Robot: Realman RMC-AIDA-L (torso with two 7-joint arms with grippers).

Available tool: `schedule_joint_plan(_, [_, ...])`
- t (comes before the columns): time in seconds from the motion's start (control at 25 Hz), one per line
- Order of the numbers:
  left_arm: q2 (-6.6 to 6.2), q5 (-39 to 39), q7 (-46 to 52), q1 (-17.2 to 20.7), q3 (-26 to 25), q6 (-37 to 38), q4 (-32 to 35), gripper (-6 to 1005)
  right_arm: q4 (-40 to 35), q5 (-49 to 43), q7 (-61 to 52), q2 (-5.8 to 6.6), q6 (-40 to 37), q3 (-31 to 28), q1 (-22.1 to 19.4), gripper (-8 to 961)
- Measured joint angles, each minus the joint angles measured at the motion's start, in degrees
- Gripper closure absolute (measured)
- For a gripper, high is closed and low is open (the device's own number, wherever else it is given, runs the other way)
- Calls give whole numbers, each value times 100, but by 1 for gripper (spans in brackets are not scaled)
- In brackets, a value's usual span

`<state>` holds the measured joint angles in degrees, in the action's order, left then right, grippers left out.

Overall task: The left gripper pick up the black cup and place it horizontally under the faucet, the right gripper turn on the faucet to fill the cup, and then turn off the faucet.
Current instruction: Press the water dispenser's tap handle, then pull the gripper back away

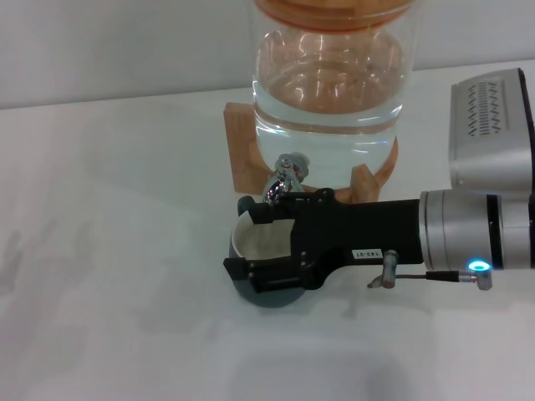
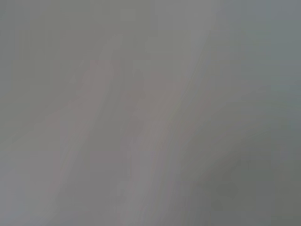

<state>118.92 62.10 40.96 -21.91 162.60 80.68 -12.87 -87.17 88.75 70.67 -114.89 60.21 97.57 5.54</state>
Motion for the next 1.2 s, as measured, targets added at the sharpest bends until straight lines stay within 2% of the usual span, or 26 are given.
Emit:
schedule_joint_plan(0.92, [-18, 4, 0, -68, -3, -48, -14, 537, 236, -6, 43, 2, 44, -275, 62, 129])
schedule_joint_plan(1.2, [-18, 4, 0, -68, -18, -71, -14, 537, 157, 138, 67, -6, 567, -429, 70, 128])
